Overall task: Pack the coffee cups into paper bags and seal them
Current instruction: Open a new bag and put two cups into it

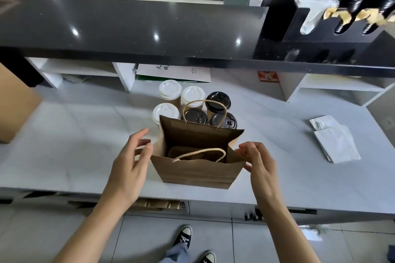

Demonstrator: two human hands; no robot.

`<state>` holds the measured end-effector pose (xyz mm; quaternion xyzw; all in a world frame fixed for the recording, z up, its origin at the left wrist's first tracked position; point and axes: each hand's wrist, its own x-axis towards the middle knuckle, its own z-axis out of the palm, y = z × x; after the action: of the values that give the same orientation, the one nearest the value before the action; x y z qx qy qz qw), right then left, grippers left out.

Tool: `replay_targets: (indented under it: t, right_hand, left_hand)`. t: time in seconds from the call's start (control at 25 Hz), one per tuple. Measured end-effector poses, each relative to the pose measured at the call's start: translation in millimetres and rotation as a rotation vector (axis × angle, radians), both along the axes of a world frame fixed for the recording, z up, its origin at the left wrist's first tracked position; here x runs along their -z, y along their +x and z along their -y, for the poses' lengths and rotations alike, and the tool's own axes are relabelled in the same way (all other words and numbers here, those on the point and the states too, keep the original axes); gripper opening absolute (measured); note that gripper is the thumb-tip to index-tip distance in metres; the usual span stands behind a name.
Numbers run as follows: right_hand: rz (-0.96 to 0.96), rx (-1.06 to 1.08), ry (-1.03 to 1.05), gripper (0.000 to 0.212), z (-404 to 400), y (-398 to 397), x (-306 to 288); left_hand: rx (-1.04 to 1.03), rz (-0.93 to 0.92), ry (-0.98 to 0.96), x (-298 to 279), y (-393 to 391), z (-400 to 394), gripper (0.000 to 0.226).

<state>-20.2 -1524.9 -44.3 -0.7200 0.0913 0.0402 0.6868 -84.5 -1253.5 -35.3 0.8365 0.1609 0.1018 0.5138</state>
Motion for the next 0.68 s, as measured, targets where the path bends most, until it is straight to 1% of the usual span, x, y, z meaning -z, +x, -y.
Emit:
replay_targets:
  t: [0.08,0.16,0.24,0.36,0.44,0.52,0.6,0.68]
  right_hand:
    - [0.121,0.036,-0.073,0.011,4,3,-9]
    - [0.230,0.034,-0.156,0.017,4,6,-22]
    - [0.308,-0.025,-0.222,0.026,1,9,-32]
    - [0.361,-0.161,-0.384,0.033,-4,14,-37]
    - [0.369,-0.197,-0.505,0.032,-4,15,-35]
    - [0.368,-0.206,-0.575,0.031,-2,16,-32]
    - [0.335,-0.203,-0.583,0.030,-1,17,-32]
    - [0.307,-0.197,-0.532,0.031,-1,17,-31]
  left_hand:
    - [-0.026,0.171,0.207,-10,6,-1,0.030]
    - [0.065,0.302,0.402,-20,16,-3,0.026]
    - [0.195,0.340,0.513,-22,27,-6,0.022]
    - [0.301,0.275,0.586,-18,41,-10,0.023]
    - [0.359,0.208,0.579,-15,48,-11,0.025]
    - [0.405,0.153,0.590,-13,51,-14,0.030]
    - [0.448,0.092,0.611,-13,53,-18,0.042]
    - [0.474,0.037,0.631,-14,53,-23,0.056]
